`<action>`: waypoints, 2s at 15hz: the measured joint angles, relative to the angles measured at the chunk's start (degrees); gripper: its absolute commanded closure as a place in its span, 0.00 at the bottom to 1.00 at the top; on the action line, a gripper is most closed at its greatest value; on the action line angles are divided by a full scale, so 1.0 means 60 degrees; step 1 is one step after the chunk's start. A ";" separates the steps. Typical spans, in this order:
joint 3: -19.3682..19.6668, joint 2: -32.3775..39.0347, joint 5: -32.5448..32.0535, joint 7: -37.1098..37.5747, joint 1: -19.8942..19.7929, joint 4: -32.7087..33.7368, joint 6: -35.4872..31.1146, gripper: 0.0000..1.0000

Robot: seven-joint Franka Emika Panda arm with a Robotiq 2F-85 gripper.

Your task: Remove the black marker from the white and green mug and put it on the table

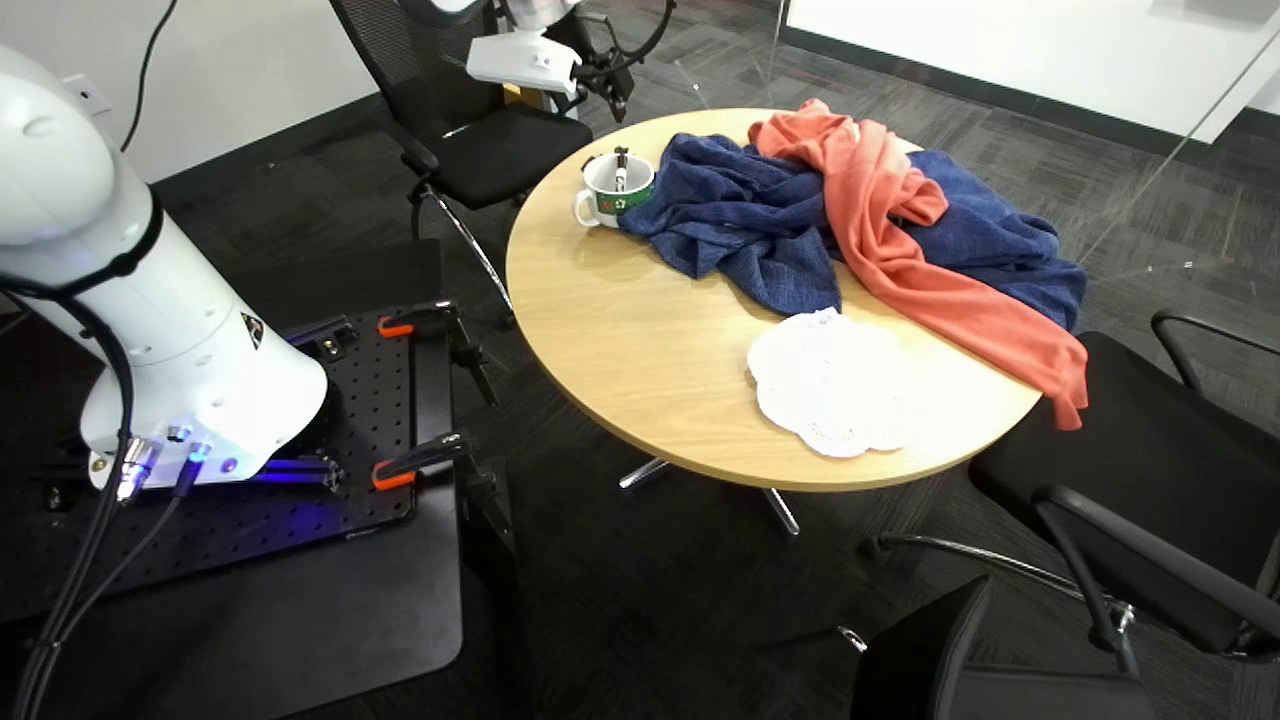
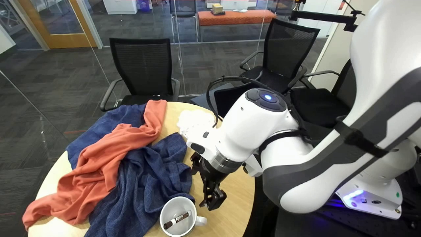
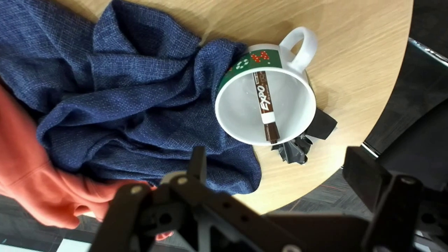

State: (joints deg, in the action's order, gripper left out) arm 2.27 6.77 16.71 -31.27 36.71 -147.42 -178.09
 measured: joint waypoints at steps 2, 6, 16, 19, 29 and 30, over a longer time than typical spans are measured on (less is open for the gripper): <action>-0.0122 0.0310 -0.0032 -0.0003 0.0005 0.0121 -0.0255 0.00; -0.0558 0.0975 -0.0659 0.0313 -0.0171 0.0549 -0.0356 0.03; -0.0710 0.2630 -0.3561 0.2078 -0.0713 0.1835 -0.0357 0.35; -0.0652 0.2937 -0.4056 0.2333 -0.0789 0.2143 -0.0357 0.32; -0.0508 0.3843 -0.4923 0.2681 -0.0851 0.2862 -0.0352 0.30; -0.0474 0.3945 -0.4959 0.2681 -0.0850 0.2934 -0.0352 0.30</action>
State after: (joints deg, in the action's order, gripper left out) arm -0.57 30.43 -13.04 -15.18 31.61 -129.82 -180.21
